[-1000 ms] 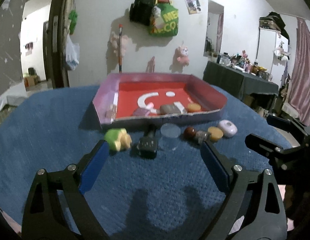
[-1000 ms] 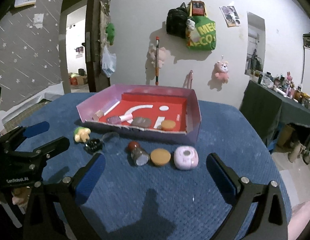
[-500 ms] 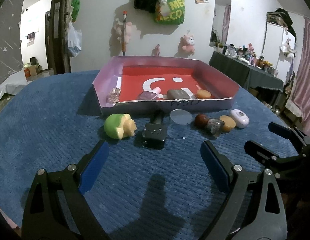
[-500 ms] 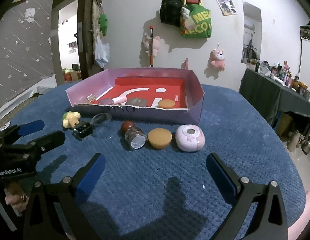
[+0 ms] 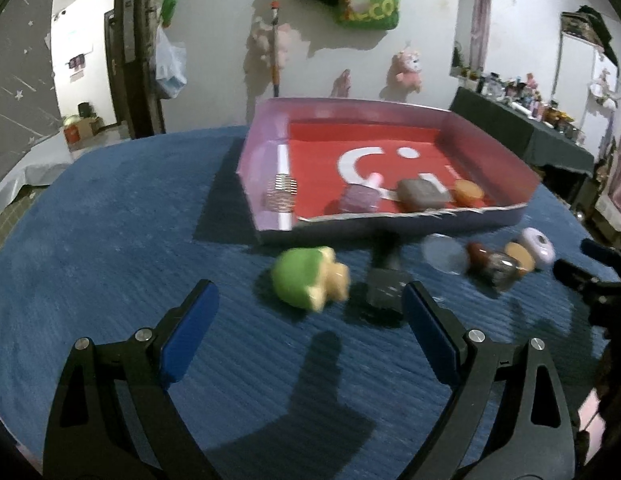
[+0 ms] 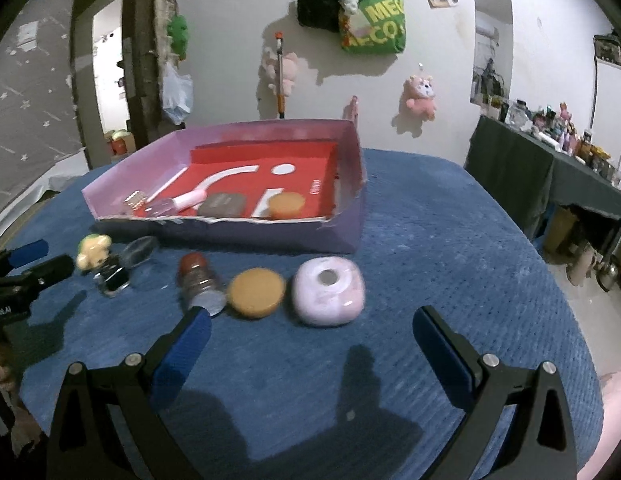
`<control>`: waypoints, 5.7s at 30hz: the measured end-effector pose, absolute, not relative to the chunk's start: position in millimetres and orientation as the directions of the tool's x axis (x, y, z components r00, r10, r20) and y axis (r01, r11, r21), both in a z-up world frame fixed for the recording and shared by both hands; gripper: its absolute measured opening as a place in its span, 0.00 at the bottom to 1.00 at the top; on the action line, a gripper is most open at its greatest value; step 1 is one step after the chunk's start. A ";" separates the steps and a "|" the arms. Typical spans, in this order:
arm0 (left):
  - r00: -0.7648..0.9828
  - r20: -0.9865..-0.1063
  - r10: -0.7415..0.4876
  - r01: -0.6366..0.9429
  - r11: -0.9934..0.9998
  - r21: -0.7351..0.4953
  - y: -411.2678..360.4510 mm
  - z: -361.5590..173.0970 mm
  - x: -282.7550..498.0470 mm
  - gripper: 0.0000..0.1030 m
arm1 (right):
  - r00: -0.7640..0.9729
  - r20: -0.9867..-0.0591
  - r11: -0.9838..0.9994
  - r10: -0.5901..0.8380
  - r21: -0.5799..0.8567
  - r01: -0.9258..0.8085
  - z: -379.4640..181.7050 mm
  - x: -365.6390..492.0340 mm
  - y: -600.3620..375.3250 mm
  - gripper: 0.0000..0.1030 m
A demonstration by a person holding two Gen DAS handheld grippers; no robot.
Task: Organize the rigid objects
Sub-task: 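Grasp the green toy figure with the left gripper while the right grasps the pink-white round compact, then lift and carry the green toy and pink compact over the box with both grippers, then lower the green toy into the box with the left gripper while the right lowers the compact, then open both grippers and withdraw them from the box back over the table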
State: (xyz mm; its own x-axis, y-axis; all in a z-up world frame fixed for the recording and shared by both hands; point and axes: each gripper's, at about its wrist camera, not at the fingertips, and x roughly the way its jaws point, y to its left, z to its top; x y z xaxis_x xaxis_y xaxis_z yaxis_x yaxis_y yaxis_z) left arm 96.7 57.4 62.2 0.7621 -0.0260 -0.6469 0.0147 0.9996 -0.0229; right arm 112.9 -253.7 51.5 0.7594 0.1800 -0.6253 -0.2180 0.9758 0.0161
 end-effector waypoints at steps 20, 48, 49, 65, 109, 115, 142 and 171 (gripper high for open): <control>0.664 -0.744 -0.072 0.087 0.996 -0.018 65.4 45.7 140.0 0.83 | 0.626 -0.758 0.973 0.181 0.047 -0.224 39.0 167.8 -269.1 0.92; 0.627 -0.767 -0.135 0.151 0.987 -0.050 57.6 43.5 142.3 0.50 | 0.592 -0.754 0.949 0.285 0.136 -0.283 37.3 167.5 -262.4 0.50; 0.635 -0.760 -0.143 0.159 0.986 -0.053 56.0 47.4 138.2 0.50 | 0.599 -0.744 0.947 0.296 0.147 -0.285 40.6 165.0 -263.4 0.50; 0.736 -0.643 -0.212 0.239 0.970 -0.046 25.3 86.3 80.6 0.50 | 0.612 -0.661 0.881 0.433 0.169 -0.441 80.0 110.4 -217.2 0.50; 0.472 -0.871 -0.133 0.272 0.962 0.000 27.2 67.7 300.9 0.50 | 0.392 -0.872 0.900 0.293 0.113 -0.422 65.5 325.6 -163.4 0.50; 0.441 -0.886 -0.143 0.267 0.963 -0.023 31.4 59.5 305.9 0.50 | 0.362 -0.895 0.907 0.261 0.100 -0.408 48.3 335.5 -162.3 0.50; 0.423 -0.893 -0.154 0.269 0.962 -0.038 32.3 47.6 311.4 0.51 | 0.368 -0.896 0.902 0.249 0.076 -0.426 45.0 338.0 -157.0 0.50; 0.525 -0.820 -0.229 0.268 0.959 -0.096 39.6 88.6 291.3 0.71 | 0.418 -0.866 0.901 0.274 0.079 -0.426 73.1 328.7 -164.3 0.76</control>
State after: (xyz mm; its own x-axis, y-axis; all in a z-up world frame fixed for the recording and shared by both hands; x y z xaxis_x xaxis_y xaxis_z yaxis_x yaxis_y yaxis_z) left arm 291.3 39.6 88.6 0.5250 -0.2288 -0.8197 0.2683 0.9586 -0.0958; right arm 328.7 -164.3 73.1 0.4178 0.2735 -0.8664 -0.4257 0.9014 0.0793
